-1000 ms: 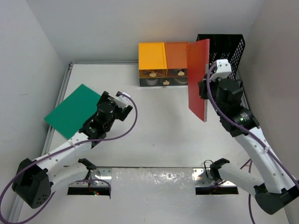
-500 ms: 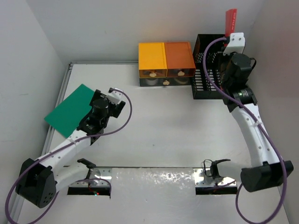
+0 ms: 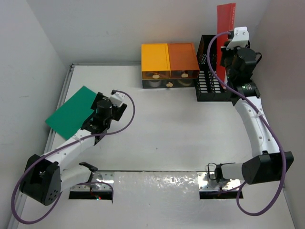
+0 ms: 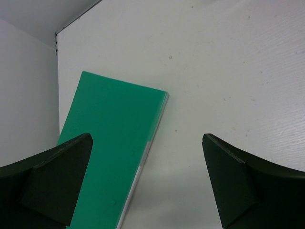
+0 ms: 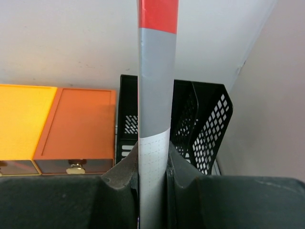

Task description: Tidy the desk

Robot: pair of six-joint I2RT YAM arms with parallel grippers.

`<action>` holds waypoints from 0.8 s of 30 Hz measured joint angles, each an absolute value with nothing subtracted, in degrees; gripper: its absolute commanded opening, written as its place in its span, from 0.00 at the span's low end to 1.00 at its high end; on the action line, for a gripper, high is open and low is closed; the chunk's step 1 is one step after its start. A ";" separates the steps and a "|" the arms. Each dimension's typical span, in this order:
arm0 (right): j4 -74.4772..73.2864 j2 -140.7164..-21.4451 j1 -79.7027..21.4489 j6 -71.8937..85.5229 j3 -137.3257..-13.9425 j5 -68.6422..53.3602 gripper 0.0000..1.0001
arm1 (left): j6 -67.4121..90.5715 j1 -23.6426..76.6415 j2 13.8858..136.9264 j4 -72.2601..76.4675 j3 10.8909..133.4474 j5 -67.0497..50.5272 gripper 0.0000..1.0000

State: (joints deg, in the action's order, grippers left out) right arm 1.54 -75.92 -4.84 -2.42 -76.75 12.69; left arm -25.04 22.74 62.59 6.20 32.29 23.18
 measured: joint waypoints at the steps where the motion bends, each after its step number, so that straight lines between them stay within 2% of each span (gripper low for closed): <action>1: 1.41 -75.94 -4.75 -2.50 -77.01 12.34 0.00 | -25.06 22.59 62.70 6.20 32.32 23.35 0.99; 24: 8.51 -89.60 -0.49 4.47 -83.77 4.10 0.00 | -25.76 20.10 64.60 6.72 32.38 25.06 1.00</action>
